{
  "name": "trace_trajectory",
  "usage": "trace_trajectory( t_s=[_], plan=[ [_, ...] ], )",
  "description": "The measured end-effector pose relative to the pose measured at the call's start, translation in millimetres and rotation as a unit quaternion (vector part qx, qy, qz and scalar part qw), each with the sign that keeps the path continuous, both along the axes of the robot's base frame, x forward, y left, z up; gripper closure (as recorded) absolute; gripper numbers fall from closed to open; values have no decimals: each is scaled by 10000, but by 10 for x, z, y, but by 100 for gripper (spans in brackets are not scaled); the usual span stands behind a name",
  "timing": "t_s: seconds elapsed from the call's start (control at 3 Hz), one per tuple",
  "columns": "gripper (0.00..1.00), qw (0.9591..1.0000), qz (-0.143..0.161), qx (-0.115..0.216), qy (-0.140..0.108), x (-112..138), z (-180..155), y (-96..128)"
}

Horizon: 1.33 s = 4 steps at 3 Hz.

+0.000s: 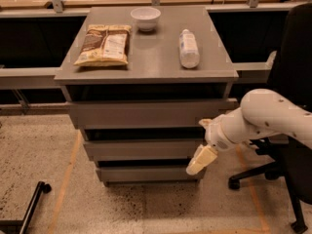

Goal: Open bottom drawer

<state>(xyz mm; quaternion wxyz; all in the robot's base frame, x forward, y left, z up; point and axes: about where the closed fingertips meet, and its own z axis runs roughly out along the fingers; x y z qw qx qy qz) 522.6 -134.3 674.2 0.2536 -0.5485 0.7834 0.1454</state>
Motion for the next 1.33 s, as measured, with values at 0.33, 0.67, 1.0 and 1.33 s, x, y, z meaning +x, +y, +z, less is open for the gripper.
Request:
trace_trajectory(
  t_s=[0.33,0.67,1.0,1.33],
  plan=[
    [0,9999,7,34,94,-13,-109,7],
    [0,9997,-69,-23,212,-47,-117,2],
    [0,9995,-102,92,290,-9,-387,75],
    [0,9990,-130,352,234,170,-761,110]
  ],
)
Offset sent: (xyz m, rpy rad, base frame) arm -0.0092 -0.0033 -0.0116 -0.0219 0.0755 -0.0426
